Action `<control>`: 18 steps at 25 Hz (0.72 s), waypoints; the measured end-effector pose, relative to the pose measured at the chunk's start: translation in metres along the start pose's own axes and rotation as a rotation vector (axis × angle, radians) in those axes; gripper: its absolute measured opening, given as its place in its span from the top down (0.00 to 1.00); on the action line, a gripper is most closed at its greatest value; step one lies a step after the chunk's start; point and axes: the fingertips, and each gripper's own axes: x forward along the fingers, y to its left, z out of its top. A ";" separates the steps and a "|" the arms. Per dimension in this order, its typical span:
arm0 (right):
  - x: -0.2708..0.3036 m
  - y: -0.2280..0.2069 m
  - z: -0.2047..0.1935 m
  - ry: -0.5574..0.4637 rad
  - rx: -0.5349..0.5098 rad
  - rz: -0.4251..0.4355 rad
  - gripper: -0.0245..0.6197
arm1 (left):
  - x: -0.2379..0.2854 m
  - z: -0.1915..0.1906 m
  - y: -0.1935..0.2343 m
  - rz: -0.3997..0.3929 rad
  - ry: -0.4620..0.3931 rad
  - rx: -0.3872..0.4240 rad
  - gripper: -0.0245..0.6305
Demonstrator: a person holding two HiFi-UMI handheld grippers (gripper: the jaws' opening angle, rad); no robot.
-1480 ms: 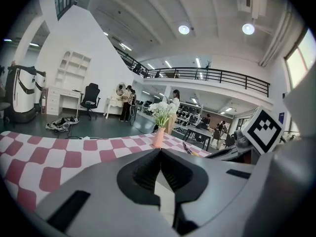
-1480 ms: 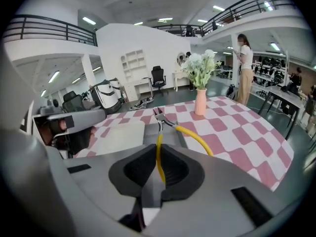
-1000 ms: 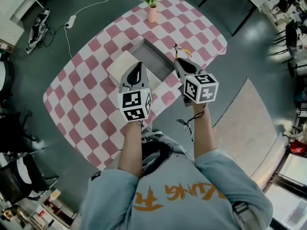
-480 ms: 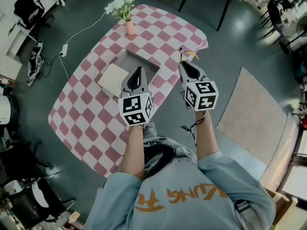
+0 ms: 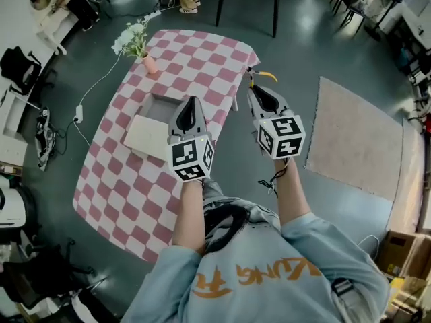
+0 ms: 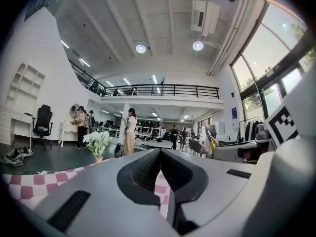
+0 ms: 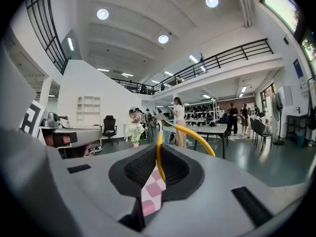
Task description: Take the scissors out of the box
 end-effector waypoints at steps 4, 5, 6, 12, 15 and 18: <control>-0.022 -0.021 0.008 -0.038 0.009 -0.070 0.91 | 0.005 0.005 -0.024 -0.061 -0.010 0.017 0.93; -0.027 -0.024 0.010 -0.044 0.008 -0.081 0.91 | 0.005 0.006 -0.028 -0.071 -0.012 0.019 0.93; -0.031 -0.027 0.010 -0.050 0.006 -0.093 0.91 | 0.006 0.006 -0.032 -0.082 -0.014 0.020 0.93; -0.054 -0.037 0.009 -0.059 -0.004 -0.151 0.91 | 0.007 0.007 -0.050 -0.121 -0.036 0.004 0.93; -0.064 -0.042 0.014 -0.069 -0.005 -0.174 0.91 | 0.008 0.006 -0.061 -0.137 -0.034 0.001 0.93; -0.072 -0.044 0.020 -0.082 -0.017 -0.188 0.91 | 0.007 0.006 -0.071 -0.160 -0.031 0.003 0.93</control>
